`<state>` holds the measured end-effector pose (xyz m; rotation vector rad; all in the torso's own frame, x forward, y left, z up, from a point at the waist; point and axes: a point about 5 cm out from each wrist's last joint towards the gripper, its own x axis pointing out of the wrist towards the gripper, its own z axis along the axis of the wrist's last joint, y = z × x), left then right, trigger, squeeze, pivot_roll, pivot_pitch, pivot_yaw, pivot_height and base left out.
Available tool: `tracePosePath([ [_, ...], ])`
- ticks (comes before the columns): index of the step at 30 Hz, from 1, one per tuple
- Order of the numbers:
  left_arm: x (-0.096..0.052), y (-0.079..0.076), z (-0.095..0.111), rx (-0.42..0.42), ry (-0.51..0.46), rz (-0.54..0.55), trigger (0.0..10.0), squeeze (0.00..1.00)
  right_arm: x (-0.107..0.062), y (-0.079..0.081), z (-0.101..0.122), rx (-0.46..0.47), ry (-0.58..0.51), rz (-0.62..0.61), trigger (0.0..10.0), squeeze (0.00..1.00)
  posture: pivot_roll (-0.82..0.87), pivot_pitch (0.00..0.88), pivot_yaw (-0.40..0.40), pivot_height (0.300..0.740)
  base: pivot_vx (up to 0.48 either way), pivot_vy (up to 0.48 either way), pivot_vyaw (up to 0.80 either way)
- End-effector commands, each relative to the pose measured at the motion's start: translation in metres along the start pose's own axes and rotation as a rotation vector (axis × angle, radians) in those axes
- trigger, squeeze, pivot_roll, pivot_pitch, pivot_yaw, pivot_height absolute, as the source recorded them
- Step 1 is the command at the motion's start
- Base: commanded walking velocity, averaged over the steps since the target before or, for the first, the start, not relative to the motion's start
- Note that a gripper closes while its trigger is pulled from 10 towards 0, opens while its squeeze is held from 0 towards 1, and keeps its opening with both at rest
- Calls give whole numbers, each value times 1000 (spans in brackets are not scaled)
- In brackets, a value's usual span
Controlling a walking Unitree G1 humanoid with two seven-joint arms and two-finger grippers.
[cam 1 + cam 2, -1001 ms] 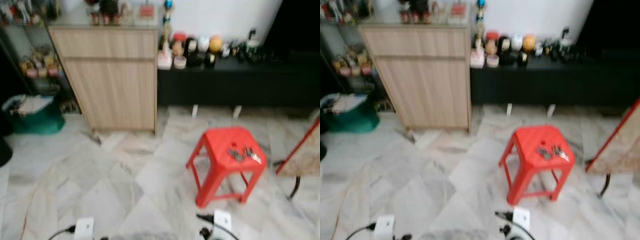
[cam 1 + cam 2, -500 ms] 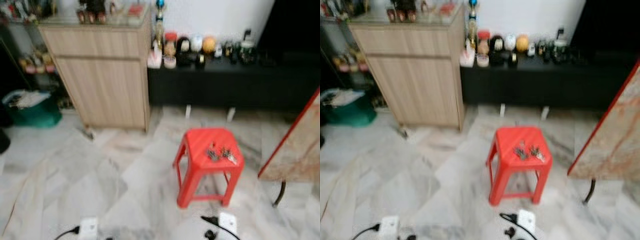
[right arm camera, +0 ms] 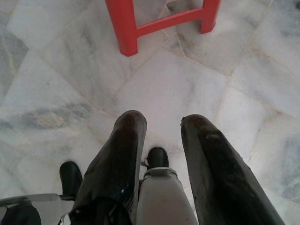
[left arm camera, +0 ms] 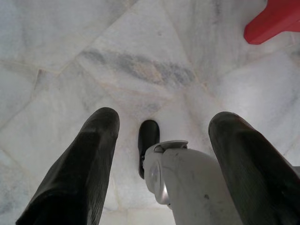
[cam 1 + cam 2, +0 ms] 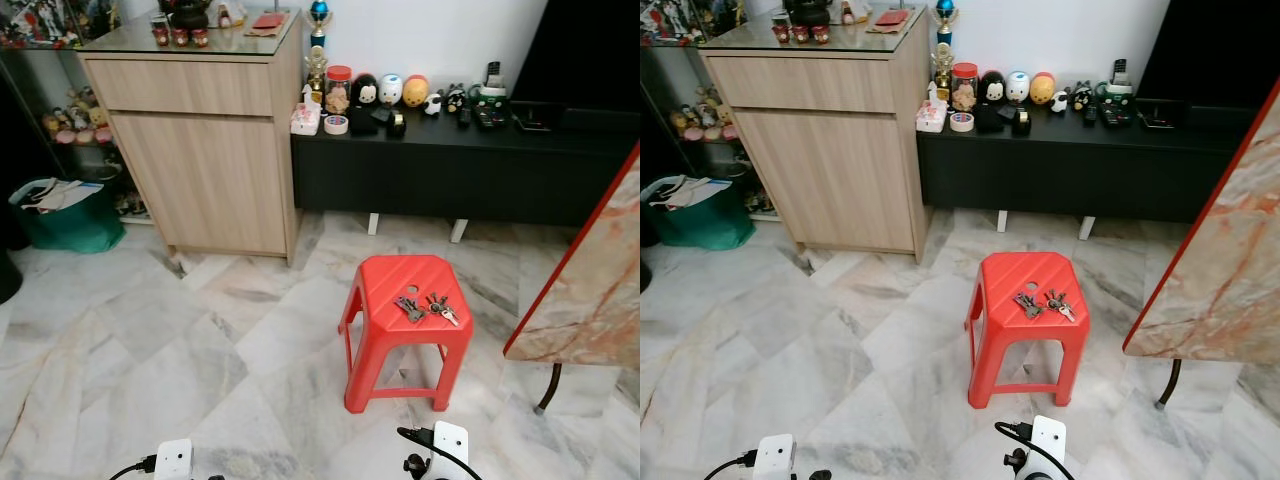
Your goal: Hang keys on a hook
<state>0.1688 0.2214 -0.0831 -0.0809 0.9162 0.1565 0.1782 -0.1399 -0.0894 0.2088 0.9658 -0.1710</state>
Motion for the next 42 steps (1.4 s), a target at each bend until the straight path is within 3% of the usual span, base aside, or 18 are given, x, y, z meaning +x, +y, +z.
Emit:
tracePosePath([
  [1,-1,2,-7,-6,30,7,10000,0,0,1,1,-4,0,5,10000,0,76,0,-38,740,0,0,0],
  [42,-3,1,-14,-32,56,-3,10000,0,0,2,1,-5,1,17,10000,0,64,0,-32,740,338,0,0],
])
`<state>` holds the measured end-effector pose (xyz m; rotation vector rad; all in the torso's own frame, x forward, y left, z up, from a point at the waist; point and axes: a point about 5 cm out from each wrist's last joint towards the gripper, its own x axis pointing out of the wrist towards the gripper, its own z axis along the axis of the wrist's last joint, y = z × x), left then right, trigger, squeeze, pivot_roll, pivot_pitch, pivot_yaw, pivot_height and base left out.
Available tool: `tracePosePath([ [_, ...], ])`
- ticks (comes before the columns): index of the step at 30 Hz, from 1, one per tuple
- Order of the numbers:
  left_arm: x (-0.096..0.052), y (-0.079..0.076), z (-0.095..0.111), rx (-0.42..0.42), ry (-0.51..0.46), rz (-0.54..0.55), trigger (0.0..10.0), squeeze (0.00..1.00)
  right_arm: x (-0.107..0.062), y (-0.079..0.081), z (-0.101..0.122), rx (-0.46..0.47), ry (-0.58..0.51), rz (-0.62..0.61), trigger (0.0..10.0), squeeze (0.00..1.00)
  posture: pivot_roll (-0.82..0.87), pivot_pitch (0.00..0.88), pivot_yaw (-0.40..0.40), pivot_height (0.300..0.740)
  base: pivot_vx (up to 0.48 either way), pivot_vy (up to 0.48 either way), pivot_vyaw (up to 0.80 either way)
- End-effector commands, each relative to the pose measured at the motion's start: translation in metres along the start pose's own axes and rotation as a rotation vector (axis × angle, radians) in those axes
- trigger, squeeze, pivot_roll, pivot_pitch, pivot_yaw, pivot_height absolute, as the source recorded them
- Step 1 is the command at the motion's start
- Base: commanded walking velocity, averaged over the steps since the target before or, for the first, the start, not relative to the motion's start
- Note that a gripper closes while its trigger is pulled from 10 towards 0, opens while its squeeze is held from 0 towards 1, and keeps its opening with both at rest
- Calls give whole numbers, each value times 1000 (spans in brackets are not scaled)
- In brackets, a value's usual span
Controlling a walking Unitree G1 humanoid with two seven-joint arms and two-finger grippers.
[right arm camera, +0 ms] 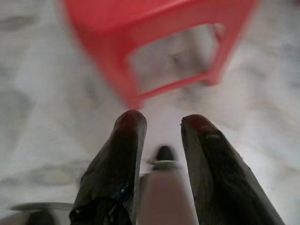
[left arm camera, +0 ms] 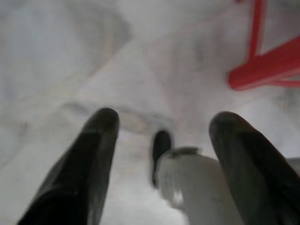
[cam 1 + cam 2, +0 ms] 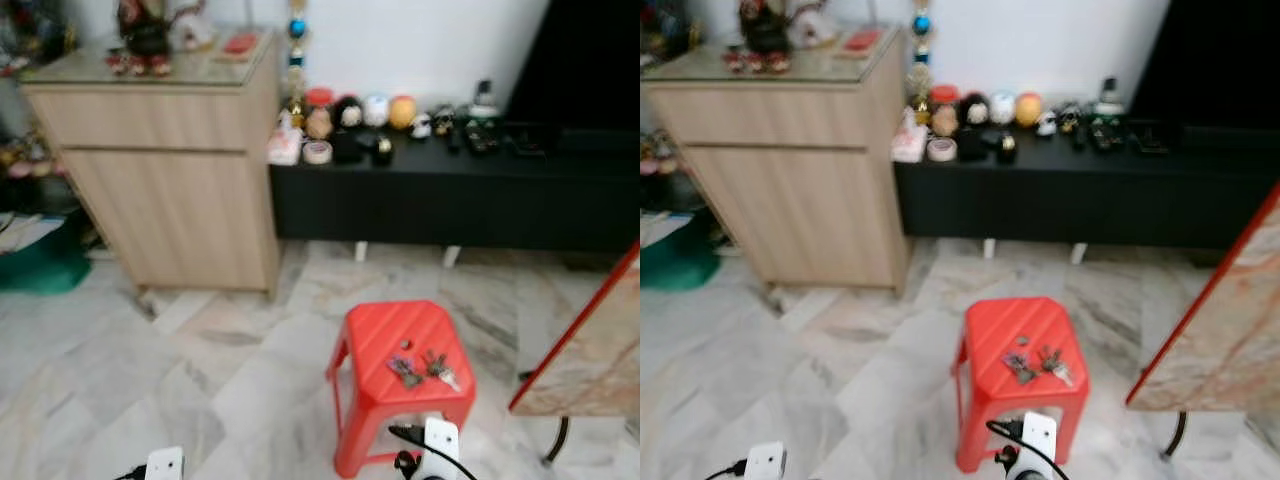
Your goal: Hang keys on a hook
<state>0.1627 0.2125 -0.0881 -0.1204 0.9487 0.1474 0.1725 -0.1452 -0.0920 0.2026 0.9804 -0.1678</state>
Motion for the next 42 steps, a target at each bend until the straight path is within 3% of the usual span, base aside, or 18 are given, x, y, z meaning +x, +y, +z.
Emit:
tracePosePath([
  [1,-2,9,-5,-4,21,20,10000,0,1,9,5,3,-14,19,10000,0,64,0,-32,740,382,0,0],
  [8,-2,10,-5,-1,17,20,10000,0,1,10,6,-20,-21,35,10000,0,63,0,-30,740,370,0,0],
  [17,-2,11,-1,-1,-21,24,10000,0,0,10,8,27,-60,38,10000,0,58,0,-29,740,0,0,0],
  [24,-2,15,38,19,-242,16,10000,0,-1,11,16,4,-166,67,10000,0,54,0,-31,740,0,0,0],
  [27,-4,16,58,29,-351,-3,10000,0,1,-22,64,-8,-278,50,10000,0,52,0,-32,740,0,0,0],
  [29,-6,14,71,42,-426,-14,10000,0,0,-28,75,-16,-324,41,10000,0,51,0,-33,740,0,0,0],
  [31,-8,13,79,53,-469,-20,10000,0,0,-29,77,-19,-342,39,10000,0,48,0,-33,740,0,0,0],
  [33,-17,2,105,98,-640,-66,10000,0,-5,-19,96,-68,-467,64,10000,0,44,0,-33,740,0,0,0],
  [34,-17,2,105,98,-640,-66,10000,0,-5,-19,96,-68,-467,64,10000,0,44,0,-33,740,0,0,0],
  [37,-28,-18,113,145,-755,-121,10000,0,-12,-11,117,-80,-613,74,10000,0,40,0,-37,740,0,0,0],
  [42,-30,-21,114,157,-773,-129,10000,0,-14,-10,120,-79,-636,76,10000,0,40,0,-37,740,0,0,0],
])
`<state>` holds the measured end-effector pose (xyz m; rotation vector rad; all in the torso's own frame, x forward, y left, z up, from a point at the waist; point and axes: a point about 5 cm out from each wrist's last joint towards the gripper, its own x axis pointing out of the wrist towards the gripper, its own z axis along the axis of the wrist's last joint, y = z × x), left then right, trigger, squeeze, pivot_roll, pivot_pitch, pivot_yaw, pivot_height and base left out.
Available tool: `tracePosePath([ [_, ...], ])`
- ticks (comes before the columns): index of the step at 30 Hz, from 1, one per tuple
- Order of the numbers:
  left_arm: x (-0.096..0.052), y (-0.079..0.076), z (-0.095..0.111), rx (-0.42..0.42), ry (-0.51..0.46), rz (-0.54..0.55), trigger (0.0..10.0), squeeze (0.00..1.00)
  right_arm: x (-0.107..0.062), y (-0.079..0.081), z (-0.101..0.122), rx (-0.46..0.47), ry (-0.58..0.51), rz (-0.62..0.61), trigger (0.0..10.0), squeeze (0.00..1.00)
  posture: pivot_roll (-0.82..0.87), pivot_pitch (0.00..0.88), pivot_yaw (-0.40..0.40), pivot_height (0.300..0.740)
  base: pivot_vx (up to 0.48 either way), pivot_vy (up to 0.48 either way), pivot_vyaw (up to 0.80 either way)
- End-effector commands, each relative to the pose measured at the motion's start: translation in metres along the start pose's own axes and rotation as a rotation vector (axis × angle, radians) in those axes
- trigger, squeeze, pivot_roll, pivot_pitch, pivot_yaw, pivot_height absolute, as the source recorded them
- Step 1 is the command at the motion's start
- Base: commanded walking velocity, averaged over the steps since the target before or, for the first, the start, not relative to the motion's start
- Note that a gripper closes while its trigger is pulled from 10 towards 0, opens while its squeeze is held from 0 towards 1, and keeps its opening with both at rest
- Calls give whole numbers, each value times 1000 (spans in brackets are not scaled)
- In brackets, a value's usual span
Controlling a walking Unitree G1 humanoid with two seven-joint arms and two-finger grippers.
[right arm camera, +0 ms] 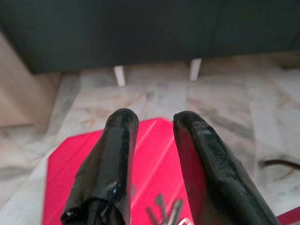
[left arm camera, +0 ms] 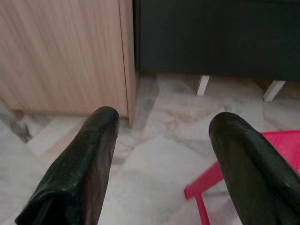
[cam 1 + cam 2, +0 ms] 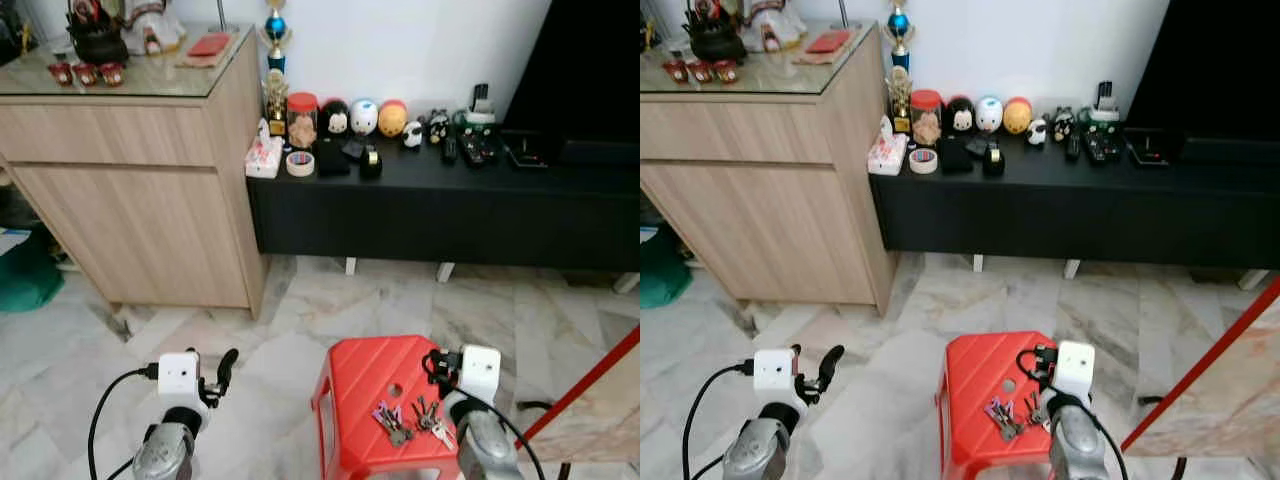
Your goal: Hang keys on a hook
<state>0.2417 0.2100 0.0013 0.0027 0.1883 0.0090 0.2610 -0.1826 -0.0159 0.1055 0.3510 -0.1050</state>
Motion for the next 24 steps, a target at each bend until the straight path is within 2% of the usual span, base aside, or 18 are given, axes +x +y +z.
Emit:
tracePosePath([
  [1,-1,-1,1,23,-10,-14,10000,0,-2,-2,-1,-2,-7,-7,10000,0,40,0,-37,740,0,0,0],
  [3,-9,-2,8,26,-68,-14,10000,0,-7,-3,2,-15,-63,3,10000,0,34,0,-38,740,0,0,0],
  [9,-22,2,13,24,-91,5,10000,0,-17,-2,-5,-43,-74,20,10000,0,33,0,-38,740,0,0,0],
  [14,-20,5,8,22,-62,16,10000,0,-16,-2,-16,-13,25,3,10000,0,32,0,-37,736,0,0,0],
  [18,-18,4,10,21,-63,14,10000,0,-14,-1,-15,-8,29,10,10000,0,33,0,-37,726,0,0,0],
  [24,-14,-3,14,13,-49,0,10000,0,-9,8,-11,-4,51,62,10000,0,36,0,-42,686,0,0,0],
])
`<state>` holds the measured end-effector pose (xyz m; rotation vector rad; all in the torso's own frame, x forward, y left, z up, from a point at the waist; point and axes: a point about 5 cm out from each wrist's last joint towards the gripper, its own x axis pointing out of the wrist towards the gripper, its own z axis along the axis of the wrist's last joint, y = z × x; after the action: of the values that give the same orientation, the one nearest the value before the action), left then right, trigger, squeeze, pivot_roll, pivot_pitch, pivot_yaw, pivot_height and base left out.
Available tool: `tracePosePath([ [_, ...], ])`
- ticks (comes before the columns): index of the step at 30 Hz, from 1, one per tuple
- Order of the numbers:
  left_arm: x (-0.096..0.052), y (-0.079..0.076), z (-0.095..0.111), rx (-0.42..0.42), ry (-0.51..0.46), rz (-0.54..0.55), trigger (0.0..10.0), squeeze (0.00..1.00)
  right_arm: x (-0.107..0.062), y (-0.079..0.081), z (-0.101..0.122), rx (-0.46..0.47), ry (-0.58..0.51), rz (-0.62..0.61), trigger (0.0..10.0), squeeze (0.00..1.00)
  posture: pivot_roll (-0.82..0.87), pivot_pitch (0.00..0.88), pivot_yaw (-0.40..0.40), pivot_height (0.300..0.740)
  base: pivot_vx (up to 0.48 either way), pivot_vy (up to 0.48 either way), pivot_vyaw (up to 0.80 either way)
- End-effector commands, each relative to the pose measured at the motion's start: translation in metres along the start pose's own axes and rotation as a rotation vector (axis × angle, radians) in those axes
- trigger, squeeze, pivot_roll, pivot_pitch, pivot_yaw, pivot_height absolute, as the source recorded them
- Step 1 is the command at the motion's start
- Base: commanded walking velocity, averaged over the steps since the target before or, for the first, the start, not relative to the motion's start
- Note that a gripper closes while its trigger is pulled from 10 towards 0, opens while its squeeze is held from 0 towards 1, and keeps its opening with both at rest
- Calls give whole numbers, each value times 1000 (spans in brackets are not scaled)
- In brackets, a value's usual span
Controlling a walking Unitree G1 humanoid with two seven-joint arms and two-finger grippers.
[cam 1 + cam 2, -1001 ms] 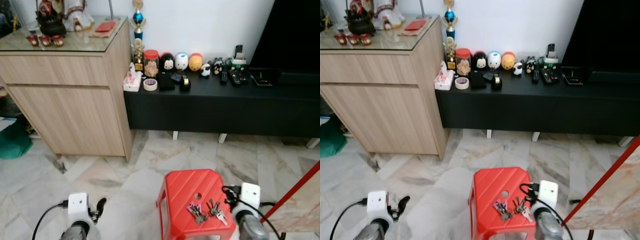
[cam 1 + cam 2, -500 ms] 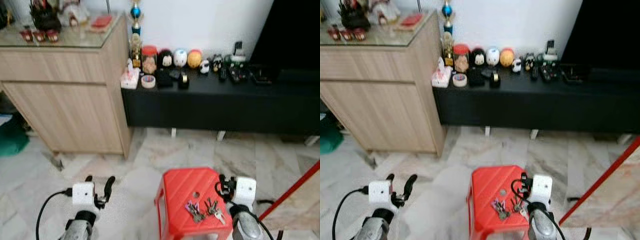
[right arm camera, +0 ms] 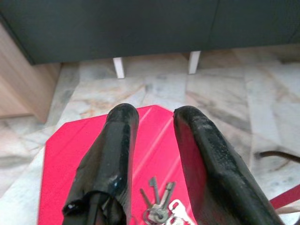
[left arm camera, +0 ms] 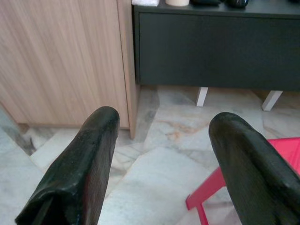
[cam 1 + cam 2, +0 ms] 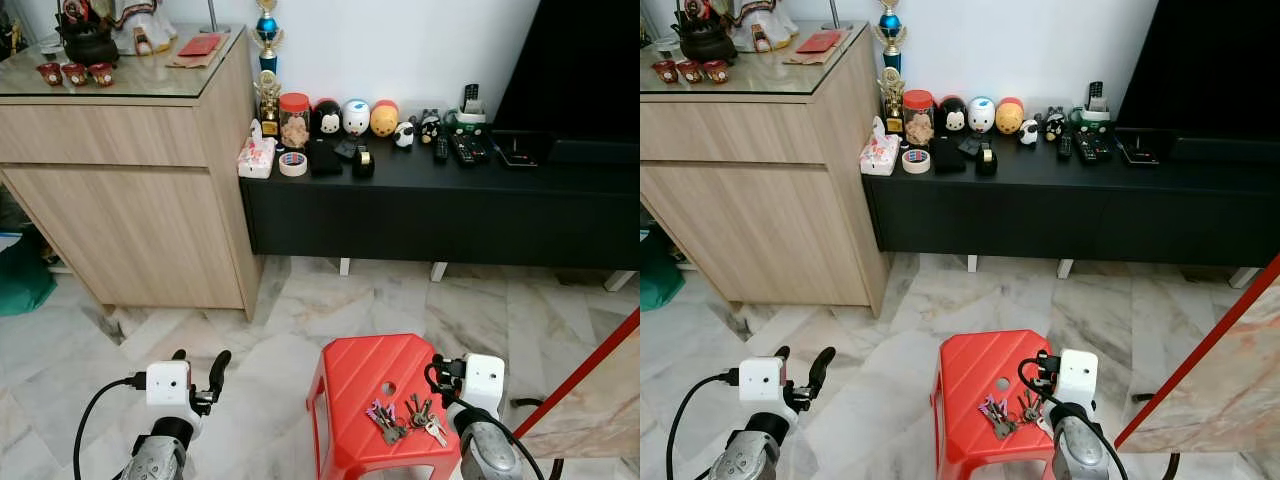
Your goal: Hang keys on a hook
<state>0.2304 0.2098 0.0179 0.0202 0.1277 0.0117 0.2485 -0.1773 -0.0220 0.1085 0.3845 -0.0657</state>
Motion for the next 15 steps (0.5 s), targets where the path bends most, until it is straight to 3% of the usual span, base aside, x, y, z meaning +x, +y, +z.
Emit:
tracePosePath([
  [1,0,-3,0,-5,13,-6,10000,0,1,5,0,-2,20,31,10000,0,36,0,-42,681,0,0,0],
  [8,4,-7,2,-10,17,-14,10000,0,4,5,3,7,21,34,10000,0,36,0,-42,636,0,0,0],
  [15,4,-8,-1,-12,39,-17,10000,0,6,5,2,-2,44,46,10000,0,36,5,-40,636,0,0,0],
])
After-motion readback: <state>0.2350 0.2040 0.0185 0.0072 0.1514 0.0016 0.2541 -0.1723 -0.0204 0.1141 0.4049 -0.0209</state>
